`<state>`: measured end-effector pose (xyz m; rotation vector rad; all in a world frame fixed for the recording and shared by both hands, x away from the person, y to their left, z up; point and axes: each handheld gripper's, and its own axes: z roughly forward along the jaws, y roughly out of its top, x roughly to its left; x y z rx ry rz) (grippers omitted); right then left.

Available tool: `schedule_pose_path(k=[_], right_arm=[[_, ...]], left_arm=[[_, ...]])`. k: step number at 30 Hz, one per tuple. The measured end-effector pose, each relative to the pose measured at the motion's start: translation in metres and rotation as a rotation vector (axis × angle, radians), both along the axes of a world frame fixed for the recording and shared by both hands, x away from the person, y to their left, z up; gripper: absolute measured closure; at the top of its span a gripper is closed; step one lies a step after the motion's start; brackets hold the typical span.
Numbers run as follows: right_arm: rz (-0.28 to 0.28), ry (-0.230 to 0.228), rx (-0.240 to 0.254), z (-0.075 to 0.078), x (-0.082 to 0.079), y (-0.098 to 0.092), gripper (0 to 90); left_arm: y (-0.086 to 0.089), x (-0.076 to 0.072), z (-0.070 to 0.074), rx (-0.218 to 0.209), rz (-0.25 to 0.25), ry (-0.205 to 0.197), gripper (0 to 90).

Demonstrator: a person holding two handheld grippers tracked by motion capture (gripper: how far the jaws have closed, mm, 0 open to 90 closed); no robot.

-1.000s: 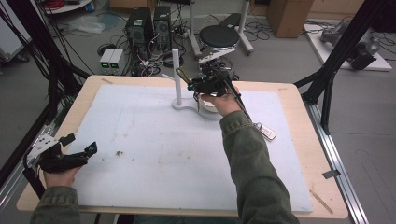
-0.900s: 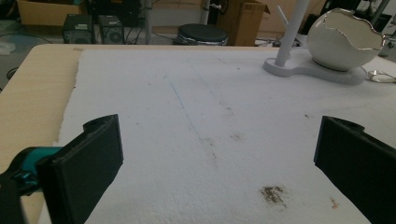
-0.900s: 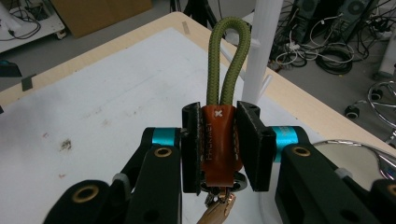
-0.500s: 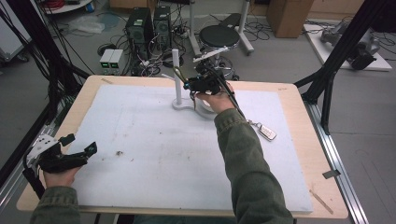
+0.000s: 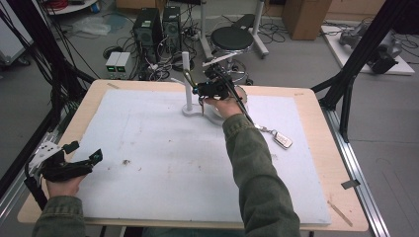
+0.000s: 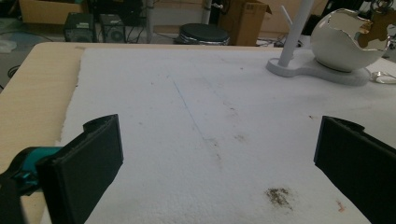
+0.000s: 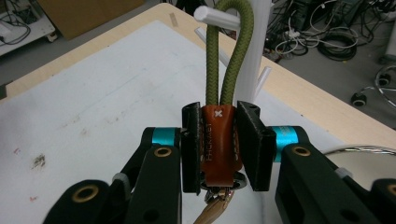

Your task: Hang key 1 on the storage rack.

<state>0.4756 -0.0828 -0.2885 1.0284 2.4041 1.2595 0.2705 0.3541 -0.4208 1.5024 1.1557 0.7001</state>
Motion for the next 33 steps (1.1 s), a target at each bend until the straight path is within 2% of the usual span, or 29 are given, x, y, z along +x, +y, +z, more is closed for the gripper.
schedule_pose_path(k=[7,13,15,17,21,24,26,29,30,31,33], right_arm=[[-0.009,0.029,0.011,-0.014,0.011,0.006,71.4],[-0.013,0.027,0.016,-0.022,0.016,0.012,71.2],[-0.021,0.036,0.026,-0.025,0.018,0.012,68.5],[-0.025,0.057,0.06,-0.026,0.018,0.011,58.7],[-0.025,0.052,0.074,-0.023,0.016,0.012,41.6],[-0.042,0.028,0.062,-0.021,0.013,0.011,31.7],[-0.061,0.016,0.058,-0.019,0.011,0.009,21.5],[-0.059,0.024,0.055,-0.016,0.009,0.005,8.9],[-0.06,0.025,0.045,-0.015,0.008,0.003,8.3],[-0.06,0.025,0.04,-0.014,0.008,0.002,1.1],[-0.061,0.021,0.029,-0.012,0.005,-0.001,0.5]], left_arm=[[0.0,0.0,0.0,0.003,0.001,0.004,1.7],[0.001,0.001,0.0,0.001,0.009,0.002,1.7],[0.001,0.001,0.0,0.002,0.009,0.0,1.7],[0.001,0.001,0.0,0.001,0.01,0.0,1.7],[0.001,0.0,0.0,0.007,0.016,-0.001,1.7],[0.0,0.0,0.0,0.012,0.015,0.001,1.7],[0.0,-0.001,0.0,0.017,0.012,0.003,1.7],[0.0,-0.001,0.0,0.019,0.013,0.004,1.7],[0.0,-0.001,0.0,0.02,0.013,0.005,1.7],[0.0,-0.001,0.0,0.02,0.014,0.005,1.7],[0.0,-0.001,0.0,0.022,0.014,0.006,1.7]])
